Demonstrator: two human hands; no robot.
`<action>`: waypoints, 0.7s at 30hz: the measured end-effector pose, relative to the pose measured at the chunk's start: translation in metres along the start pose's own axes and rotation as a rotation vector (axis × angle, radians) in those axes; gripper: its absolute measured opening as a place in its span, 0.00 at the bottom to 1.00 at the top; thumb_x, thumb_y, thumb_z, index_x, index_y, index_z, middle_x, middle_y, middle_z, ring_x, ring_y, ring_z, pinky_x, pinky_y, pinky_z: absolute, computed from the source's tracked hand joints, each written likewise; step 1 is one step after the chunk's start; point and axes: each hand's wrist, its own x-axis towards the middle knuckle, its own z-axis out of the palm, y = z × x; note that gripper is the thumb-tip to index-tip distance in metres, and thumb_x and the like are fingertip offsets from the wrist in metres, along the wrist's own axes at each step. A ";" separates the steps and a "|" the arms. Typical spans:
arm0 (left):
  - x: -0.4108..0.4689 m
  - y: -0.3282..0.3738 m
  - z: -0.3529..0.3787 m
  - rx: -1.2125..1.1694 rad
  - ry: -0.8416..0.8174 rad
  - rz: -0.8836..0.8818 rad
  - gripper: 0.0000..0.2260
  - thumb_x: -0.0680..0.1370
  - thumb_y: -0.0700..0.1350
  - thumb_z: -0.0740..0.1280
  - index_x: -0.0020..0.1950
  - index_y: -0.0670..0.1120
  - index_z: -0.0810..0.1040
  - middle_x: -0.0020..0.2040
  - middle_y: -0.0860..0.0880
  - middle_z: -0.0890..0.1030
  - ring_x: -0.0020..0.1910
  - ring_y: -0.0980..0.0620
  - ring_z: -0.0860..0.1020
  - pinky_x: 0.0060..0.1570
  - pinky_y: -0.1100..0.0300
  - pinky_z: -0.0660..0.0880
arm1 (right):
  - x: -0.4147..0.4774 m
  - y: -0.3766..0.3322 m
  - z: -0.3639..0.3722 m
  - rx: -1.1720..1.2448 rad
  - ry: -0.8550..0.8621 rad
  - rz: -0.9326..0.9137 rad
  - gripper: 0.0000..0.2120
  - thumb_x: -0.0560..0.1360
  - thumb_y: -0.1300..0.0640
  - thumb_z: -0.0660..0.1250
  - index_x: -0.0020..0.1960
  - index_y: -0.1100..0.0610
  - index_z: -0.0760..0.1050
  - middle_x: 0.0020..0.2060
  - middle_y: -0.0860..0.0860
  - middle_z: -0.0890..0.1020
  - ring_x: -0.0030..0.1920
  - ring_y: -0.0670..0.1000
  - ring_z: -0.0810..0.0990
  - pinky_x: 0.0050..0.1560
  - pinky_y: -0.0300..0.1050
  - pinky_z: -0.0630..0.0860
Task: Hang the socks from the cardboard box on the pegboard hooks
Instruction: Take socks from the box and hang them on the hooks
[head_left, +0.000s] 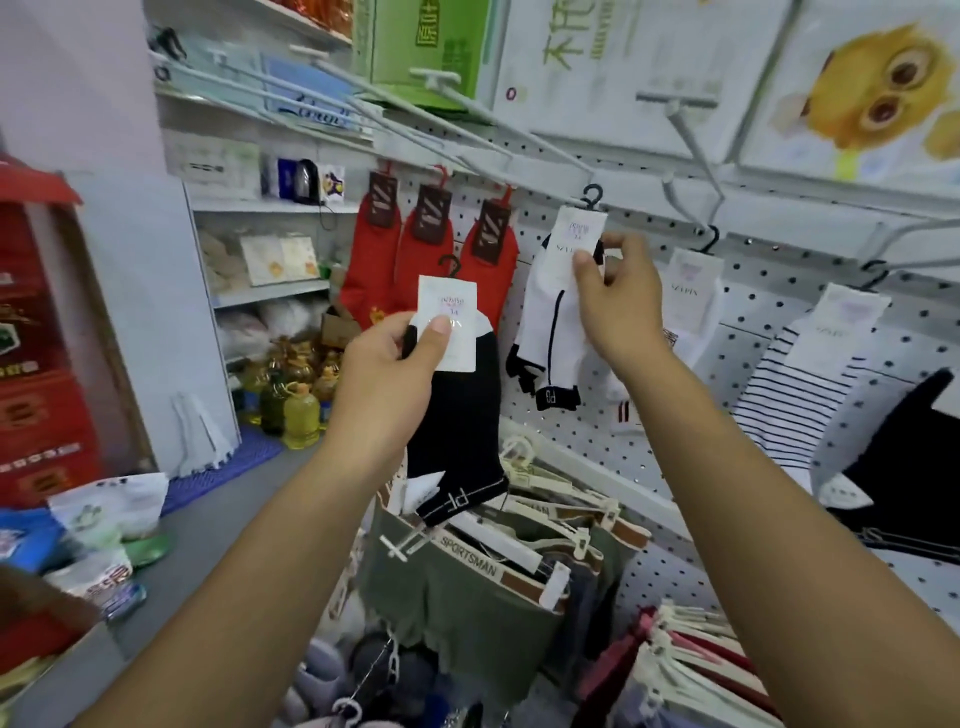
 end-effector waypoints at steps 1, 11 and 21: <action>0.001 0.001 0.000 -0.001 -0.008 0.007 0.07 0.82 0.50 0.67 0.53 0.57 0.85 0.52 0.55 0.87 0.53 0.54 0.85 0.58 0.47 0.80 | 0.005 0.001 0.002 -0.006 -0.012 0.000 0.10 0.82 0.52 0.62 0.61 0.54 0.70 0.48 0.53 0.77 0.42 0.50 0.75 0.38 0.42 0.71; 0.011 -0.001 0.005 -0.016 -0.016 -0.024 0.08 0.84 0.49 0.65 0.58 0.52 0.84 0.52 0.55 0.87 0.53 0.54 0.85 0.59 0.47 0.80 | 0.023 0.019 0.014 -0.009 -0.032 0.096 0.09 0.81 0.52 0.66 0.59 0.54 0.72 0.39 0.52 0.77 0.33 0.49 0.72 0.35 0.42 0.70; -0.002 -0.004 0.056 0.038 -0.231 -0.080 0.12 0.83 0.57 0.62 0.50 0.58 0.85 0.51 0.52 0.87 0.54 0.49 0.85 0.61 0.42 0.78 | -0.069 0.008 -0.038 0.180 -0.035 0.208 0.13 0.83 0.44 0.60 0.53 0.50 0.78 0.47 0.44 0.86 0.50 0.42 0.84 0.53 0.45 0.81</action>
